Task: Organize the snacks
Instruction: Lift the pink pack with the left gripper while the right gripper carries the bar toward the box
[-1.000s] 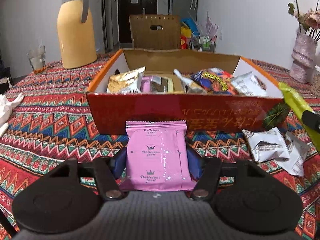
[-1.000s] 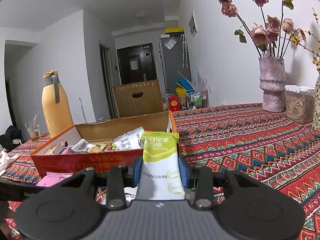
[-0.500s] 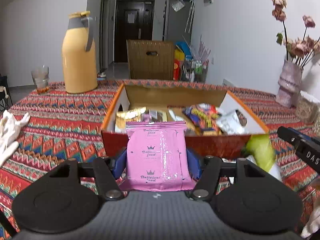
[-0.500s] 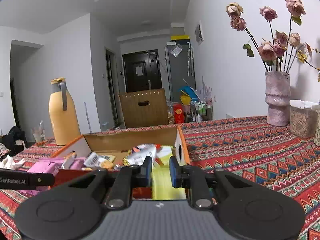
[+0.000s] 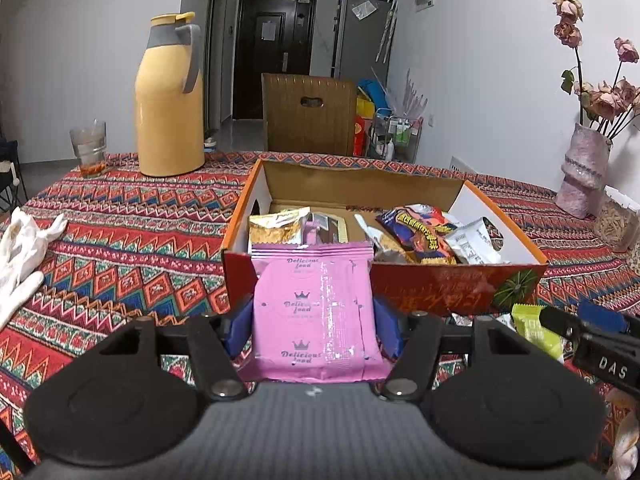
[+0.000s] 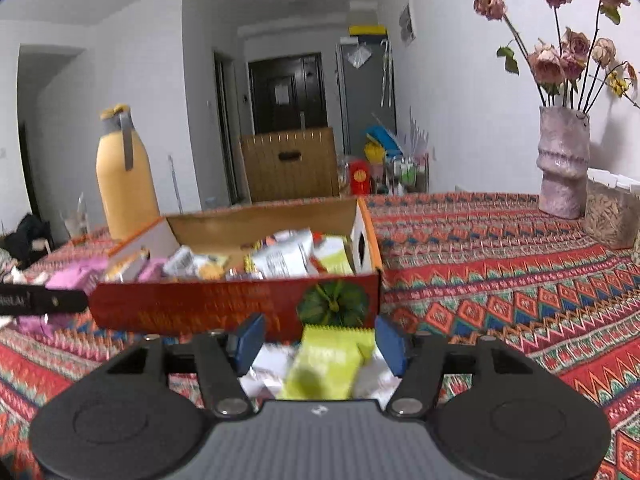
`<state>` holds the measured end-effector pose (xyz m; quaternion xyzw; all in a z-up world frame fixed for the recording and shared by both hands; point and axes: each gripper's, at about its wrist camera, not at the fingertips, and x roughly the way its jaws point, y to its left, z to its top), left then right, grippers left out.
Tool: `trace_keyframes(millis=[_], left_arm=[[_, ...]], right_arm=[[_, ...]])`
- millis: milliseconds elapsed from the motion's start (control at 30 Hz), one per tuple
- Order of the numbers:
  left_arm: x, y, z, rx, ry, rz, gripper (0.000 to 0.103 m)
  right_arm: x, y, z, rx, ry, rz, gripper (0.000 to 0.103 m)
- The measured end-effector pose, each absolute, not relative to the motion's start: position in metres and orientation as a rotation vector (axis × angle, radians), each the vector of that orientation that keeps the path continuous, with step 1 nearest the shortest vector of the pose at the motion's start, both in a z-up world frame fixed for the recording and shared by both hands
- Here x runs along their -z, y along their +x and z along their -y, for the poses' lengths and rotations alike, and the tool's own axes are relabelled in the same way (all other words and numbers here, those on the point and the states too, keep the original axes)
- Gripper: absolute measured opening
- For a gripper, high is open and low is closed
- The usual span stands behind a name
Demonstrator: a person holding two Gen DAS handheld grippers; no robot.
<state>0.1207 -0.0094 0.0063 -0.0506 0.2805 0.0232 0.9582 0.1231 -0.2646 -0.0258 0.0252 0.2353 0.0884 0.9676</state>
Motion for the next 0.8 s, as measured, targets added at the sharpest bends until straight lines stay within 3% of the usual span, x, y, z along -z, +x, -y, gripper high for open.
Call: trace_keyframes(millis=[100, 667, 733, 800], left_arm=[[-0.003, 0.117, 0.007, -0.04, -0.111, -0.574, 0.063], [-0.003, 0.11, 0.004, -0.02, -0.125, -0.573, 0.063], [-0.002, 0.11, 0.004, -0.018, -0.126, -0.574, 0.063], [-0.003, 0.109, 0.004, -0.016, -0.128, -0.572, 0.063]], right_arm=[[0.031, 0.122, 0.27, -0.172, 0.06, -0.52, 0.075], [0.052, 0.129, 0.252, -0.178, 0.01, -0.691, 0.071], [0.055, 0.126, 0.245, -0.177, -0.024, -0.711, 0.045], [0.056, 0.124, 0.241, -0.187, -0.038, -0.726, 0.037]])
